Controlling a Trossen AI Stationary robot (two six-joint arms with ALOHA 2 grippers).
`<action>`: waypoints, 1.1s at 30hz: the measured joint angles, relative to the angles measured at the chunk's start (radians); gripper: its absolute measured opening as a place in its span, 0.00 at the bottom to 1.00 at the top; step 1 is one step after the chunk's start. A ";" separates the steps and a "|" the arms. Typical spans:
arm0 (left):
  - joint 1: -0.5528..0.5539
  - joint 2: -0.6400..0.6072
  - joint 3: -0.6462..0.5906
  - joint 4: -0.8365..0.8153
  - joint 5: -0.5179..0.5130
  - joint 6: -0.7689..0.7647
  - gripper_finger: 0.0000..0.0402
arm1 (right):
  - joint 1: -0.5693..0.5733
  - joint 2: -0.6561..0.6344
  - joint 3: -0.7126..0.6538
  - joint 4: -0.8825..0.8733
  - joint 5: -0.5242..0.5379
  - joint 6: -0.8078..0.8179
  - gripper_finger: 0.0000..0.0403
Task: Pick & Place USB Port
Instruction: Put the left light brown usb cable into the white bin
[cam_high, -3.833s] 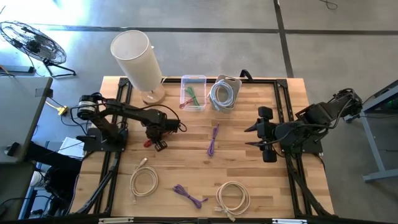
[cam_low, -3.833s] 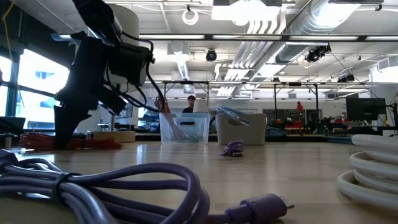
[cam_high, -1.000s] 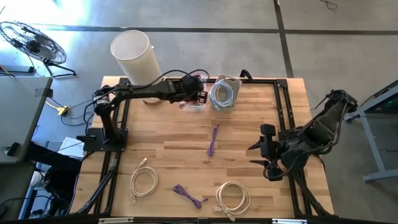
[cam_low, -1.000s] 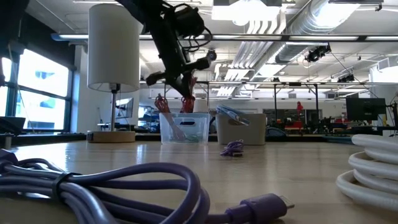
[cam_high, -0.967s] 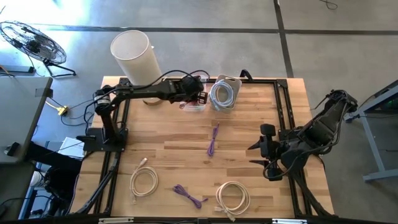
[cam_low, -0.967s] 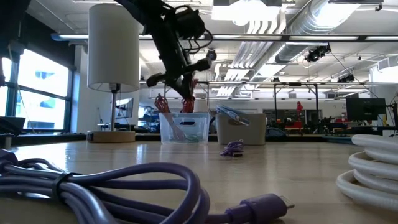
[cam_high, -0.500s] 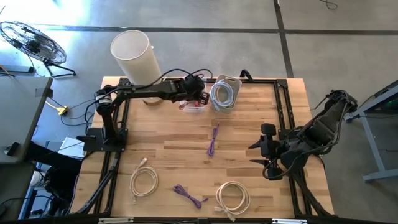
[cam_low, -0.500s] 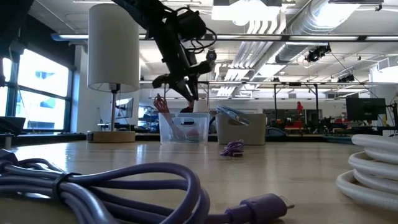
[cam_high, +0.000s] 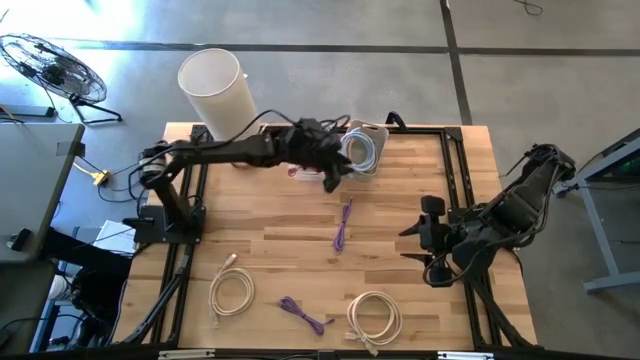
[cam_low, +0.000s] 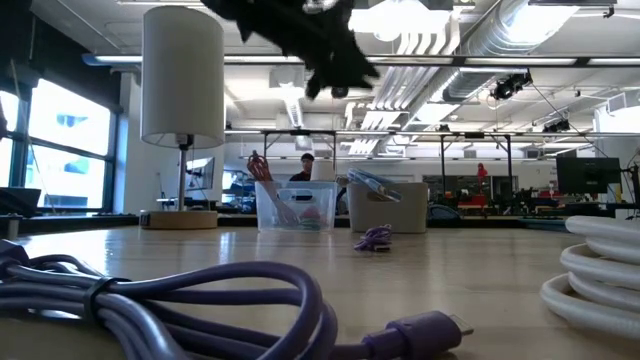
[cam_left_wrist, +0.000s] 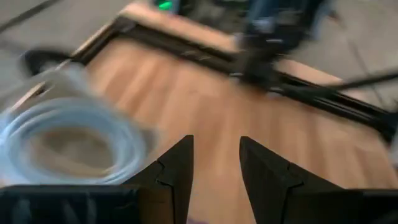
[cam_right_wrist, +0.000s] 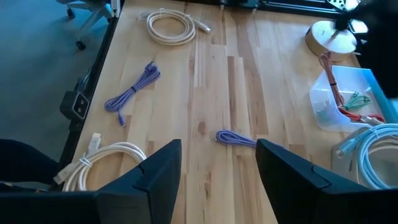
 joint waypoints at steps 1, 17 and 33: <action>-0.021 -0.022 0.000 -0.006 0.006 0.034 0.31 | -0.003 -0.001 0.000 0.000 0.000 0.000 0.49; -0.469 -0.380 0.000 -0.636 -0.221 0.072 0.31 | -0.073 -0.004 0.000 0.014 -0.007 -0.081 0.49; -0.813 -0.382 -0.001 -0.955 -0.458 -0.517 0.32 | -0.127 -0.004 0.000 0.077 -0.091 -0.184 0.49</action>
